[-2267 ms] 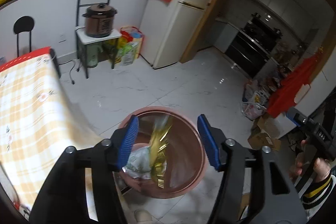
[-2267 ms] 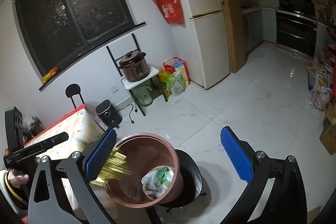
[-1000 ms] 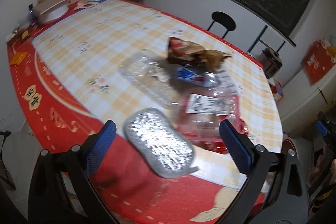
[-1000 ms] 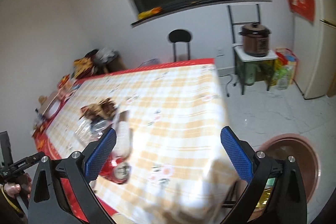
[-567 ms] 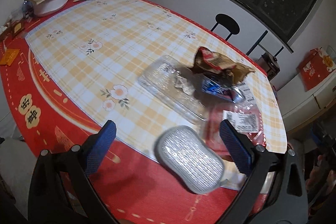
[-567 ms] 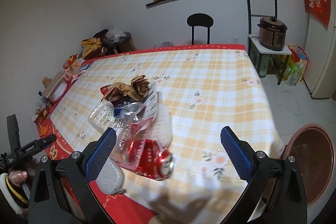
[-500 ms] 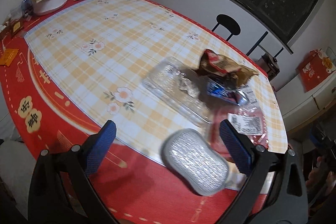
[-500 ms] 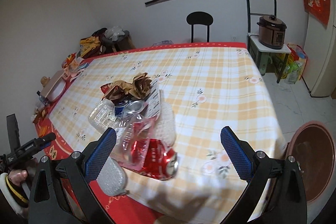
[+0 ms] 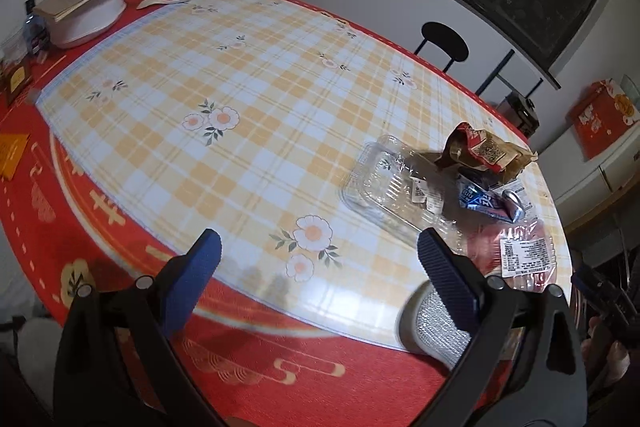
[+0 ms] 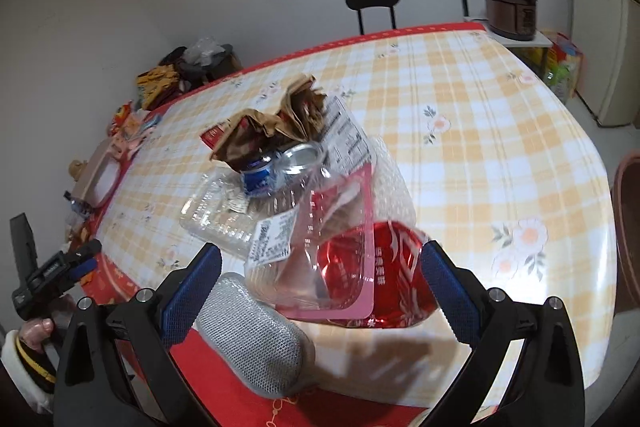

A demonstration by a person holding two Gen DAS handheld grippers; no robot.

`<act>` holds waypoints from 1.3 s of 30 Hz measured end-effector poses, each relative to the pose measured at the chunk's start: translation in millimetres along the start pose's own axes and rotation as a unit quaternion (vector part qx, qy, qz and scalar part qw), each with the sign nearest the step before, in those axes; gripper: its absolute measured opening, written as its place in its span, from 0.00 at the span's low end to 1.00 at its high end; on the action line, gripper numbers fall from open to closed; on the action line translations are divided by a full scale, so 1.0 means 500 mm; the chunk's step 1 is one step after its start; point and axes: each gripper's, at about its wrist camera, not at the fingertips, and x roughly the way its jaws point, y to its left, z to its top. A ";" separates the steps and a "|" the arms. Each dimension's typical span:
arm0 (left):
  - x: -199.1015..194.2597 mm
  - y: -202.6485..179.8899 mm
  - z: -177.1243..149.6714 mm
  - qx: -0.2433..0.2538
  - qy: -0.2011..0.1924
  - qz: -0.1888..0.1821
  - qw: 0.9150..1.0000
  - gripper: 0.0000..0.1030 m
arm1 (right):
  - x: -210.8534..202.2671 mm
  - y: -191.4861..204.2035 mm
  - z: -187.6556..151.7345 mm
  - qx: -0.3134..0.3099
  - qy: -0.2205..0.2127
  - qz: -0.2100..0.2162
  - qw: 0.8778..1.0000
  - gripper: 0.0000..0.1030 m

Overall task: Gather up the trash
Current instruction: 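Return the right tool to the table and grasp the clear plastic bottle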

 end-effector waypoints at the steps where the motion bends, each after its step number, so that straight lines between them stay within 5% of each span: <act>1: 0.007 -0.001 0.002 0.004 0.004 -0.004 1.000 0.94 | 0.005 -0.002 -0.006 0.010 0.002 -0.001 1.000 0.95; 6: 0.030 -0.008 0.003 0.010 0.016 -0.024 1.000 0.94 | 0.030 -0.024 -0.025 0.068 0.018 0.015 0.997 0.95; 26: 0.072 -0.046 -0.011 0.027 0.047 -0.055 0.997 0.94 | 0.110 -0.046 -0.020 0.114 0.045 0.022 0.992 0.78; 39: 0.070 -0.055 -0.014 0.027 0.046 -0.072 0.996 0.94 | 0.073 -0.024 -0.011 0.115 0.040 0.070 0.990 0.47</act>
